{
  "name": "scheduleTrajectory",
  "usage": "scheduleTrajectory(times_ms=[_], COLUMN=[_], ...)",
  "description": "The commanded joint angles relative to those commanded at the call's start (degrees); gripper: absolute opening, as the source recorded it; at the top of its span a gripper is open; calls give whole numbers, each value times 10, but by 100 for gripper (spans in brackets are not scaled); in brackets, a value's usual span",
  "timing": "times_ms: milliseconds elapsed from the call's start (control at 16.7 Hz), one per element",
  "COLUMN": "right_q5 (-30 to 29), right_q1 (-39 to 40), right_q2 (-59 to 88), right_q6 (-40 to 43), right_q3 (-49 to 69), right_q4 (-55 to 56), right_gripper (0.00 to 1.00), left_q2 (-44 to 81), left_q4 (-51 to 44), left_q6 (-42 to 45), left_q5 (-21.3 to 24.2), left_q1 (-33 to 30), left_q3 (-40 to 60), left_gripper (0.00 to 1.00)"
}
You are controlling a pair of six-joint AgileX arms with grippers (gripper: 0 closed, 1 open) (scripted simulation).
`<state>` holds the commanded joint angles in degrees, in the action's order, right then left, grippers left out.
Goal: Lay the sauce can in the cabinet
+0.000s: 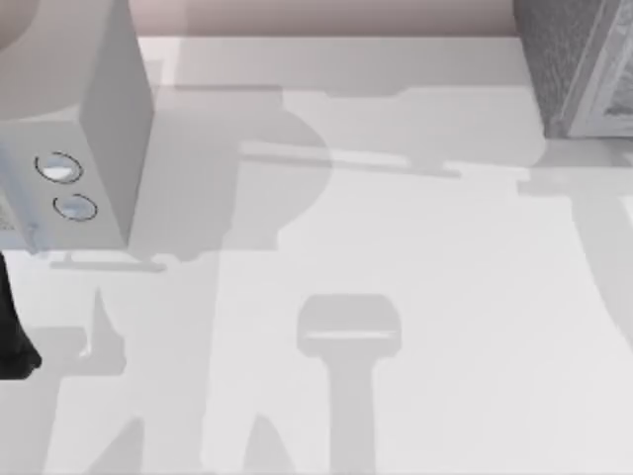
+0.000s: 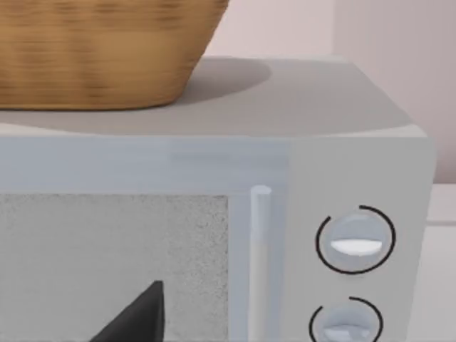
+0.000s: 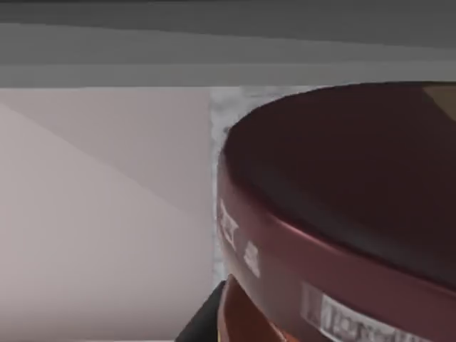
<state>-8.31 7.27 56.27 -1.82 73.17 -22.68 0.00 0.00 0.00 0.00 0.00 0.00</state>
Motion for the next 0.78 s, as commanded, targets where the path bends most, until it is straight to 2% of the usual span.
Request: scheduleTrajectory(times_ms=[420, 780], right_q5=[-24, -32], right_q1=[31, 37], right_q2=[190, 212], right_q6=[8, 7], right_q3=[280, 337], right_q4=[-72, -69], right_gripper=[0, 0], left_q2=[0, 0], left_q4=[0, 0], left_q6=[0, 0], left_q5=[0, 0], left_q1=[0, 0], left_q3=[0, 0], left_gripper=[100, 100])
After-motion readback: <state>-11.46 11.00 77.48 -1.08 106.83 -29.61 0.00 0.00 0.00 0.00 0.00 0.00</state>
